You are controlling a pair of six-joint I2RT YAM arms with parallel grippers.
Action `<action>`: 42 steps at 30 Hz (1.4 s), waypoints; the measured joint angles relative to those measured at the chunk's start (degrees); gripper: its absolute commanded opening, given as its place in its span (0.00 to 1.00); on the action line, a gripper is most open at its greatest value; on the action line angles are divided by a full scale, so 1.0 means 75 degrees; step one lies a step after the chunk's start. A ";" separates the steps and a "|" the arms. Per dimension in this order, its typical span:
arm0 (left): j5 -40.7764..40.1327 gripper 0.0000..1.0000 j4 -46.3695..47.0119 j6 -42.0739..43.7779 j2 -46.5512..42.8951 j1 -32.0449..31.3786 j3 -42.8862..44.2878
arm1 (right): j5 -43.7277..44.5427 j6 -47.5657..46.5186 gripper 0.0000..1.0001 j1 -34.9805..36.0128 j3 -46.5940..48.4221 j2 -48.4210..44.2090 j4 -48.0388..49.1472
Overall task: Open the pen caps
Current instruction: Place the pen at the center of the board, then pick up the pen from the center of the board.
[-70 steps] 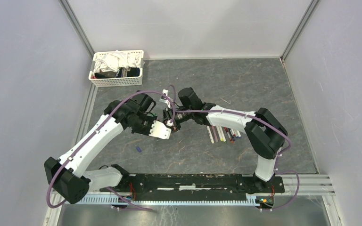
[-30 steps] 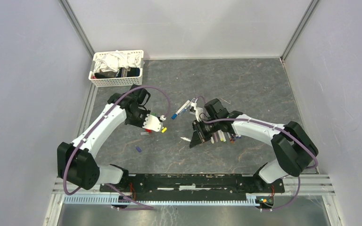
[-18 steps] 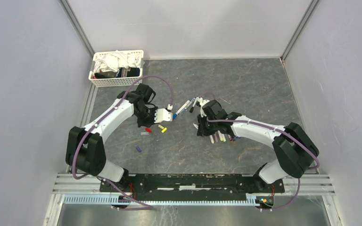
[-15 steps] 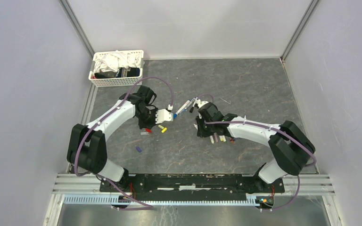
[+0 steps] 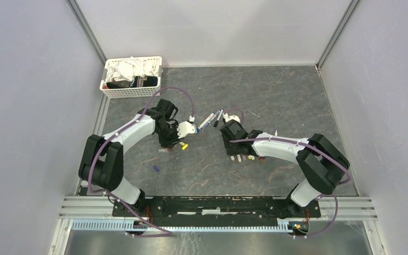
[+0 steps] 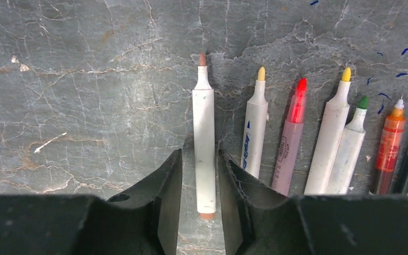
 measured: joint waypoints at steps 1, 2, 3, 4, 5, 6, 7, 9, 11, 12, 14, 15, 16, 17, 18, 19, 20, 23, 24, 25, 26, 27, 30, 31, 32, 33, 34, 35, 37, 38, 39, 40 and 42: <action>0.0006 0.41 -0.0047 -0.0020 0.0000 0.0000 0.0032 | -0.0017 0.0006 0.37 0.0000 0.0000 0.0003 -0.0020; 0.0026 0.42 -0.0114 -0.0050 0.0000 0.0000 0.0099 | -0.0047 0.0009 0.39 0.0000 0.0000 0.0003 -0.0029; 0.0050 0.43 -0.0172 -0.0070 0.0000 0.0000 0.0178 | -0.0079 0.0017 0.39 0.0000 0.0000 0.0003 -0.0035; 0.0079 0.44 -0.0271 -0.0105 0.0000 0.0000 0.0300 | -0.0122 0.0029 0.39 0.0000 0.0000 0.0003 -0.0044; 0.0134 0.44 -0.0364 -0.0137 -0.0003 0.0000 0.0446 | -0.0169 0.0035 0.39 0.0000 0.0000 0.0003 -0.0050; 0.0195 0.45 -0.0466 -0.0169 -0.0006 0.0000 0.0600 | -0.0195 0.0047 0.39 0.0000 0.0000 0.0000 -0.0055; 0.0233 0.45 -0.0562 -0.0204 -0.0015 0.0000 0.0758 | -0.0219 0.0061 0.39 0.0000 0.0000 -0.0006 -0.0070; 0.0277 0.46 -0.0764 -0.0291 -0.0041 0.0000 0.1119 | -0.0219 0.0067 0.40 0.0000 0.0006 -0.0064 -0.0149; 0.0321 0.48 -0.0991 -0.0417 -0.0064 0.0000 0.1547 | -0.0207 0.0058 0.41 0.0000 0.0172 -0.0119 -0.0411; 0.0329 0.49 -0.1102 -0.0472 -0.0076 0.0000 0.1784 | -0.0198 0.0047 0.43 -0.0017 0.0329 -0.0119 -0.0539; 0.0329 0.56 -0.1311 -0.0600 -0.0117 0.0009 0.2328 | -0.0195 -0.0012 0.45 -0.0093 0.0924 -0.0119 -0.0799; 0.0321 0.61 -0.1373 -0.0627 -0.0146 0.0009 0.2489 | -0.0192 -0.0035 0.46 -0.0152 0.1218 -0.0117 -0.0825; 0.0289 0.65 -0.1454 -0.0664 -0.0201 0.0009 0.2763 | -0.0189 -0.0070 0.46 -0.0239 0.1571 -0.0102 -0.0860; 0.0213 0.74 -0.1515 -0.0697 -0.0274 0.0012 0.2970 | -0.0184 -0.0102 0.46 -0.0344 0.1906 -0.0067 -0.0868; 0.0119 0.96 -0.1571 -0.0729 -0.0376 0.0023 0.3191 | -0.0166 -0.0117 0.46 -0.0481 0.2273 -0.0003 -0.0851; 0.0023 0.99 -0.1588 -0.0752 -0.0460 0.0032 0.3325 | -0.0146 -0.0122 0.46 -0.0583 0.2512 0.0070 -0.0839; -0.0087 1.00 -0.1582 -0.0790 -0.0557 0.0058 0.3433 | -0.0122 -0.0125 0.46 -0.0711 0.2792 0.0198 -0.0825; -0.0560 1.00 -0.1358 -0.1064 -0.0985 0.0286 0.3608 | -0.0041 -0.0125 0.45 -0.1049 0.3468 0.0833 -0.0772; -0.0638 1.00 -0.1198 -0.1204 -0.1110 0.0487 0.3605 | -0.0003 -0.0122 0.44 -0.1145 0.3654 0.1137 -0.0772; -0.0708 1.00 -0.0965 -0.1364 -0.1227 0.0778 0.3596 | 0.0020 -0.0119 0.43 -0.1221 0.3780 0.1399 -0.0761; -0.0790 1.00 -0.0749 -0.1475 -0.1291 0.1064 0.3593 | 0.0041 -0.0117 0.42 -0.1294 0.3896 0.1670 -0.0766; -0.0851 1.00 -0.0501 -0.1594 -0.1341 0.1431 0.3593 | 0.0050 -0.0111 0.41 -0.1364 0.4019 0.1990 -0.0766; -0.1043 1.00 -0.0160 -0.1784 -0.1361 0.2218 0.3599 | 0.0041 -0.0105 0.40 -0.1492 0.4307 0.2806 -0.0796; -0.1061 1.00 -0.0157 -0.1816 -0.1361 0.2308 0.3599 | 0.0035 -0.0105 0.40 -0.1515 0.4398 0.2999 -0.0801; -0.1058 1.00 -0.0154 -0.1836 -0.1367 0.2331 0.3596 | 0.0023 -0.0099 0.40 -0.1536 0.4508 0.3197 -0.0828; -0.1035 1.00 -0.0111 -0.1851 -0.1399 0.2314 0.3573 | 0.0009 -0.0090 0.39 -0.1553 0.4628 0.3366 -0.0848; -0.1020 1.00 -0.0047 -0.1859 -0.1448 0.2291 0.3523 | 0.0000 -0.0082 0.39 -0.1580 0.4747 0.3512 -0.0851; -0.1005 1.00 0.0012 -0.1862 -0.1527 0.2276 0.3448 | -0.0009 -0.0076 0.38 -0.1591 0.4858 0.3622 -0.0854; -0.0962 1.00 0.0172 -0.1886 -0.1763 0.2250 0.3220 | -0.0026 -0.0052 0.38 -0.1623 0.4989 0.3733 -0.0845; -0.0930 1.00 0.0210 -0.1888 -0.1888 0.2247 0.3115 | -0.0032 -0.0044 0.37 -0.1638 0.5021 0.3754 -0.0839; -0.0874 1.00 0.0251 -0.1909 -0.2017 0.2250 0.3016 | -0.0038 -0.0038 0.37 -0.1649 0.5045 0.3771 -0.0833; -0.0799 1.00 0.0283 -0.1932 -0.2116 0.2250 0.2952 | -0.0041 -0.0035 0.37 -0.1655 0.5050 0.3780 -0.0833; -0.0699 1.00 0.0318 -0.1973 -0.2226 0.2250 0.2911 | -0.0044 -0.0020 0.36 -0.1684 0.5050 0.3818 -0.0833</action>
